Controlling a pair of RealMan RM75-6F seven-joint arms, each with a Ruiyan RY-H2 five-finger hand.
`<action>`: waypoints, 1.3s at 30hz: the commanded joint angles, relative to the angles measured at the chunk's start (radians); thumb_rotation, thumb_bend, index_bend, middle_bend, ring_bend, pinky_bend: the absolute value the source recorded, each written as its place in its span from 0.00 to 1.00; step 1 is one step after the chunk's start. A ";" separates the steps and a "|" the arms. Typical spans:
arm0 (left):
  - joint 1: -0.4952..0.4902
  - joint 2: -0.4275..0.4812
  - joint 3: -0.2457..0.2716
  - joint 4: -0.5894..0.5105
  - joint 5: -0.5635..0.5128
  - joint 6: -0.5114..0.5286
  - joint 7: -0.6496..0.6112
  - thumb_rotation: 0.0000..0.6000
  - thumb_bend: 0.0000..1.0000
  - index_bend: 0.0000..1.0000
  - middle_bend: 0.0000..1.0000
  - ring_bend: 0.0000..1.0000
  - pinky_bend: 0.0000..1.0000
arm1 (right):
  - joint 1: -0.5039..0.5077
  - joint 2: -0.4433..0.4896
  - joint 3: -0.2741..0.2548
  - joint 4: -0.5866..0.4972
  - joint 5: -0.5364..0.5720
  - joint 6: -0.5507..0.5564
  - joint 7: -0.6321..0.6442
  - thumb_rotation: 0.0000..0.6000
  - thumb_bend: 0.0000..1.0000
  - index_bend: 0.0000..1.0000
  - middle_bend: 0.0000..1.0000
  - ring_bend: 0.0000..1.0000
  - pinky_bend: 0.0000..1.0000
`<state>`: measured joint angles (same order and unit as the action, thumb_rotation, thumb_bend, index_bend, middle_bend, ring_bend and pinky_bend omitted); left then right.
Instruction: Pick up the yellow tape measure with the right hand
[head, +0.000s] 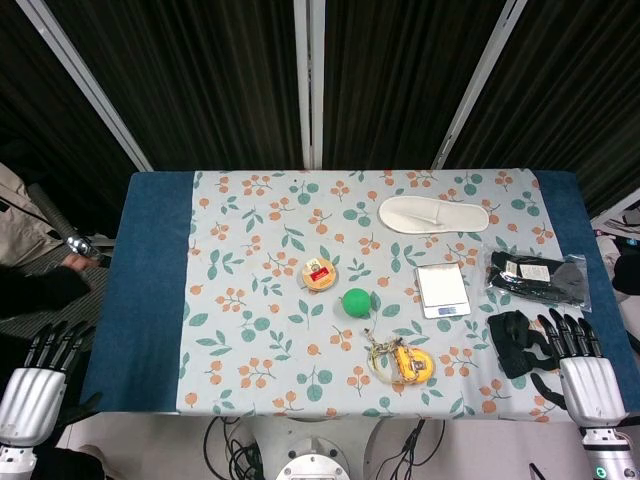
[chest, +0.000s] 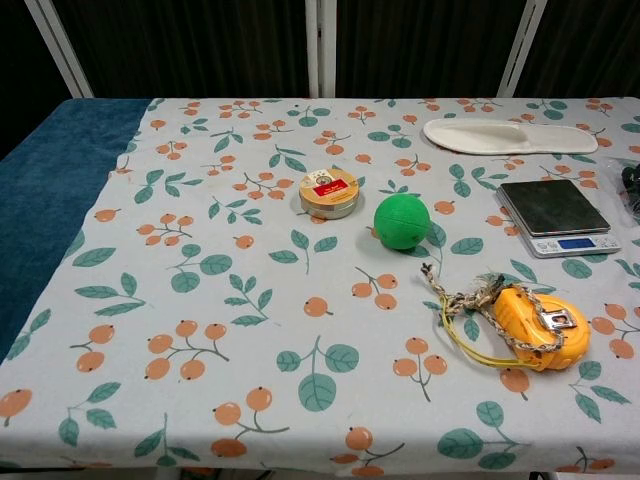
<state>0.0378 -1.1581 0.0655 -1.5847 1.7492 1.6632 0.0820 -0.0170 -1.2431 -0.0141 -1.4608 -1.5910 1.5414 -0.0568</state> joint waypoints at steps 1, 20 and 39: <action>0.000 0.000 0.000 0.000 0.000 0.000 0.000 1.00 0.05 0.11 0.09 0.00 0.03 | -0.001 0.000 0.000 0.000 -0.001 0.001 0.001 1.00 0.15 0.00 0.00 0.00 0.00; 0.004 -0.004 0.004 -0.001 0.004 0.004 0.007 1.00 0.05 0.11 0.08 0.00 0.03 | 0.046 -0.001 -0.051 -0.059 -0.085 -0.078 -0.094 1.00 0.15 0.00 0.00 0.00 0.00; 0.008 0.001 0.000 0.008 -0.008 0.012 -0.013 1.00 0.05 0.11 0.08 0.00 0.03 | 0.269 -0.081 -0.019 -0.283 0.016 -0.501 -0.524 1.00 0.15 0.00 0.00 0.00 0.00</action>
<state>0.0460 -1.1568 0.0656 -1.5765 1.7415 1.6752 0.0694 0.2245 -1.2961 -0.0518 -1.7276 -1.6168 1.0792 -0.5334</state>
